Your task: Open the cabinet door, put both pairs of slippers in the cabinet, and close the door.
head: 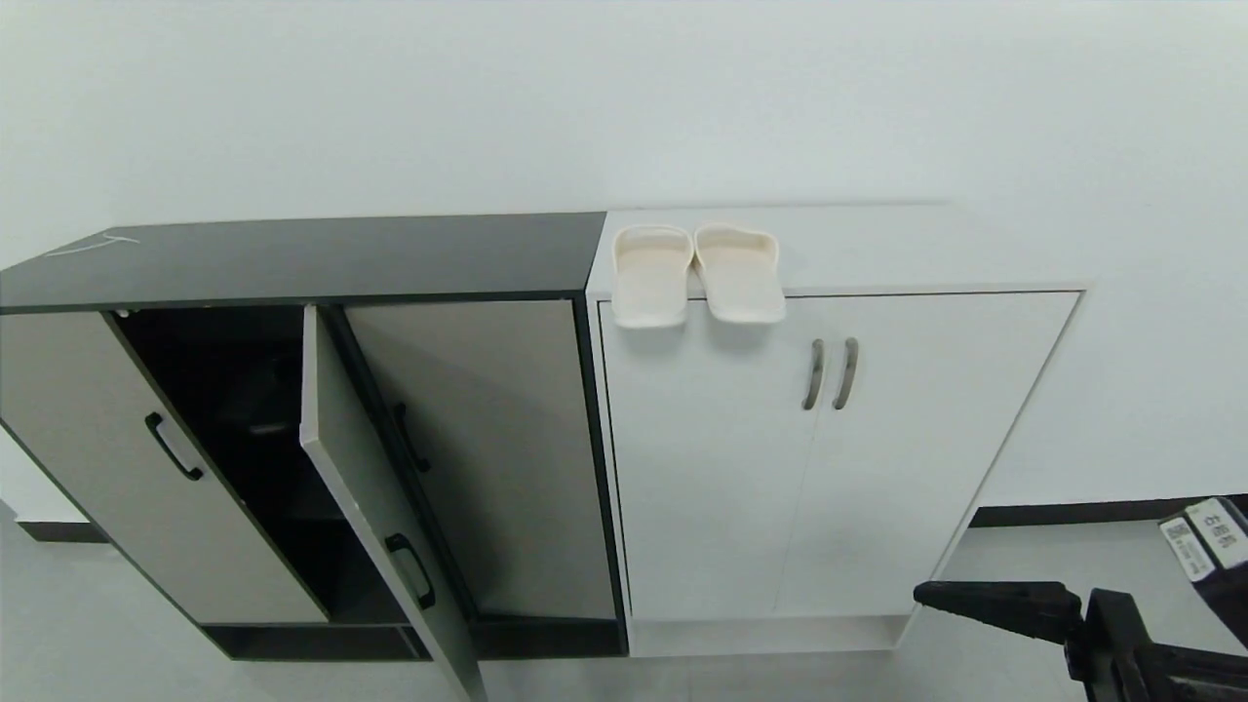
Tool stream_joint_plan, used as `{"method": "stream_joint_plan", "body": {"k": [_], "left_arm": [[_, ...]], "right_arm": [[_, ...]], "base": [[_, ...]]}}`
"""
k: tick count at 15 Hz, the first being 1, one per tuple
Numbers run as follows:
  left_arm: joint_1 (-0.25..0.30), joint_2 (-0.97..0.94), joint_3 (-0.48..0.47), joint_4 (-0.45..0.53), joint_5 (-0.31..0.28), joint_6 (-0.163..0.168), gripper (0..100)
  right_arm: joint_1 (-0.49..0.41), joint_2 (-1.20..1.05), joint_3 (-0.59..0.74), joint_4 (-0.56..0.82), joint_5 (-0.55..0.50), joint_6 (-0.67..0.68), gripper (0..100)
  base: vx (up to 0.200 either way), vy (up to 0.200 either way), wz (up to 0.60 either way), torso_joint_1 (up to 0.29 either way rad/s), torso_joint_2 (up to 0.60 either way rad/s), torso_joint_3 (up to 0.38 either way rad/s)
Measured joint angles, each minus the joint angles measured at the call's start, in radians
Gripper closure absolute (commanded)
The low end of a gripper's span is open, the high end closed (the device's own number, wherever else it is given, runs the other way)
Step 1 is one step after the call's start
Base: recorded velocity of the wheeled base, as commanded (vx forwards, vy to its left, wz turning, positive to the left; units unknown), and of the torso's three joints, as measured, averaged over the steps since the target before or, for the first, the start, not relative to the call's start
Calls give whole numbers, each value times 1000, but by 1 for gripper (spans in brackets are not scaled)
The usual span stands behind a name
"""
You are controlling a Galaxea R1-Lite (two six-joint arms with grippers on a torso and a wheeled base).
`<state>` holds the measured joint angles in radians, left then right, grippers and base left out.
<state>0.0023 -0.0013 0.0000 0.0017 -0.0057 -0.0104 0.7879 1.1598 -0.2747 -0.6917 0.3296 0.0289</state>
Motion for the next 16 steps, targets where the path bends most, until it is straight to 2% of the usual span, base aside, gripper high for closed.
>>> {"method": "stream_joint_plan", "body": {"k": [16], "left_arm": [[0, 0, 0, 0, 0, 0, 100]], "right_arm": [[0, 19, 6, 0, -2, 0, 0]], "base": [[0, 0, 0, 253, -542, -290]]}}
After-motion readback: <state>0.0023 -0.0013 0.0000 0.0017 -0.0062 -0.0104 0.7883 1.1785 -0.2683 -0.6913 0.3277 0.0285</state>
